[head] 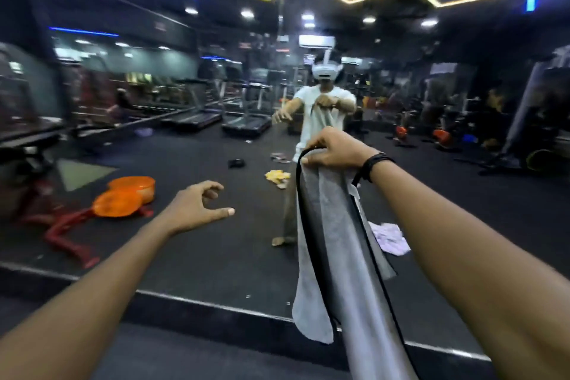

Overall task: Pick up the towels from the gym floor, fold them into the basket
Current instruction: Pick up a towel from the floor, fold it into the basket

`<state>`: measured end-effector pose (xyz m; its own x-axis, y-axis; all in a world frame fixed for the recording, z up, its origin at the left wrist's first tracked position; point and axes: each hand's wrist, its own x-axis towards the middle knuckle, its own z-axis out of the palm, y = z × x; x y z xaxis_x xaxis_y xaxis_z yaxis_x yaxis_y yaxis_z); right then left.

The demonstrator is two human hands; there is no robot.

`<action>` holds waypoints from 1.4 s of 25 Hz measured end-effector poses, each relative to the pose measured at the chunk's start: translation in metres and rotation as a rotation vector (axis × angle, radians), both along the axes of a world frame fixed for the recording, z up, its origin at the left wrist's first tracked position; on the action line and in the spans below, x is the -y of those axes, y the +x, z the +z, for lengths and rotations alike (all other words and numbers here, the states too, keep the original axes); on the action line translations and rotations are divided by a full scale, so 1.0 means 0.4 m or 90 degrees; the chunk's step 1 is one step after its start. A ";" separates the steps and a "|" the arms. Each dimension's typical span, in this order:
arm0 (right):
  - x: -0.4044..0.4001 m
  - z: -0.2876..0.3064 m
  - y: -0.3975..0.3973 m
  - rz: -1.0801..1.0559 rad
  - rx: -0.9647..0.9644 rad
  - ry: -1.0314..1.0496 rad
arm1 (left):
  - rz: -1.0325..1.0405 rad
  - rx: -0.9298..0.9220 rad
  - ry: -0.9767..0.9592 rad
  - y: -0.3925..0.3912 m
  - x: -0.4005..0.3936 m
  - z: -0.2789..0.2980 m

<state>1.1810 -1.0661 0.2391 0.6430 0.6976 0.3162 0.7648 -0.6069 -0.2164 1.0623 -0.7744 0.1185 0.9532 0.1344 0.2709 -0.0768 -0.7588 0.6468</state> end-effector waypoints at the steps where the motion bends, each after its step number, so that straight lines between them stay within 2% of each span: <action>1: -0.103 0.007 -0.026 0.043 0.000 -0.002 | 0.046 0.002 -0.002 -0.069 -0.085 0.001; 6: -0.626 0.017 -0.205 0.231 0.023 -0.017 | 0.236 0.002 -0.015 -0.432 -0.482 -0.009; 12: -1.146 -0.017 -0.461 0.350 0.022 -0.041 | 0.430 -0.057 0.021 -0.911 -0.886 0.002; 19: -1.661 -0.022 -0.766 0.502 0.014 -0.024 | 0.619 -0.088 0.030 -1.366 -1.199 0.036; 24: -2.011 -0.048 -0.996 0.624 -0.013 -0.035 | 0.736 -0.107 0.019 -1.590 -1.381 0.008; 32: -2.590 -0.038 -1.271 0.812 -0.068 -0.007 | 0.861 -0.127 0.015 -1.808 -1.748 0.028; 35: -2.765 0.000 -1.356 0.864 -0.073 0.004 | 0.897 -0.072 0.010 -1.845 -1.874 0.063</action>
<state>0.6387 0.0399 0.2392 -0.5187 0.7953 0.3137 0.7317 0.6027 -0.3183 0.3244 -0.0247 0.1435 0.0403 0.9761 0.2135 0.7914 -0.1616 0.5895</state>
